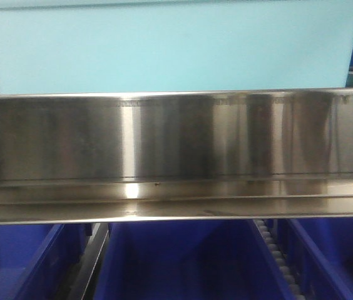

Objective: Move two blue bins to right shelf middle

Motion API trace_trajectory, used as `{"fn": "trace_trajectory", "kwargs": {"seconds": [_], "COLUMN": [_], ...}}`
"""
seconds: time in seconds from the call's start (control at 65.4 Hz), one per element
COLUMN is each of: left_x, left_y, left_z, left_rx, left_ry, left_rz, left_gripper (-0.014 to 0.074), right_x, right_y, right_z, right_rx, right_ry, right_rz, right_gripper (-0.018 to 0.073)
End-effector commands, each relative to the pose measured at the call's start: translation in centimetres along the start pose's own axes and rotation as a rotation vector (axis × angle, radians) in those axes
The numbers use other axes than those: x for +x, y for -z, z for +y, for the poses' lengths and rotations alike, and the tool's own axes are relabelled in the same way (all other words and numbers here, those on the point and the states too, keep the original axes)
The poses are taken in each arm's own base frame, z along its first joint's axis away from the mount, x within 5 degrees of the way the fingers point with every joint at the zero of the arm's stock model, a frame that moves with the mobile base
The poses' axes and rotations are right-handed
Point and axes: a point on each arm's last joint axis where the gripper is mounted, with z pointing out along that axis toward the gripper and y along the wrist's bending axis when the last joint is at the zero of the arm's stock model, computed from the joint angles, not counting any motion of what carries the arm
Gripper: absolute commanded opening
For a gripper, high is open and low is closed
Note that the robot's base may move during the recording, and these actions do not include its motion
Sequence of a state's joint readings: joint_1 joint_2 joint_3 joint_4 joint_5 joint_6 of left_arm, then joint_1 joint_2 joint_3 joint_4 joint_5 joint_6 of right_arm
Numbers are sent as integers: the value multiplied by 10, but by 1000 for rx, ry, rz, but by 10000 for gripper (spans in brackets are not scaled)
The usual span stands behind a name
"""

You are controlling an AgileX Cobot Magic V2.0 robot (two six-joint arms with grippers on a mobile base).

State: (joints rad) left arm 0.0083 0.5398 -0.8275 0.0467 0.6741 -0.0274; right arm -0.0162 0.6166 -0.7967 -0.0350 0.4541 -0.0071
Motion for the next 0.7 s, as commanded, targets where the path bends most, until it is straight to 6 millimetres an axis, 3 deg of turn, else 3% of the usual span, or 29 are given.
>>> {"fn": "trace_trajectory", "kwargs": {"seconds": [0.0,0.122,0.26,0.459,0.688], "left_x": [-17,-32,-39,-54,-80], "left_y": [-19,-39,-61,-92,-142], "left_z": [-1,-2,-5,-14,-57], "left_rx": [10,13,41,104,246], "left_ry": [3,2,49,120,-35], "left_rz": [44,-1,-46,82,197], "left_gripper": [-111,-111,-111,-111,-111], "right_x": [-13,-25,-24,-23,-37], "right_y": [-18,-40,-60,-83,-110], "right_z": [0,0,2,5,22], "right_rx": [-1,-7,-23,-48,-129], "right_ry": [5,-4,-41,-108,-116], "right_rz": [29,54,61,124,252], "right_gripper": [-162,-162,-162,-162,-162]}}
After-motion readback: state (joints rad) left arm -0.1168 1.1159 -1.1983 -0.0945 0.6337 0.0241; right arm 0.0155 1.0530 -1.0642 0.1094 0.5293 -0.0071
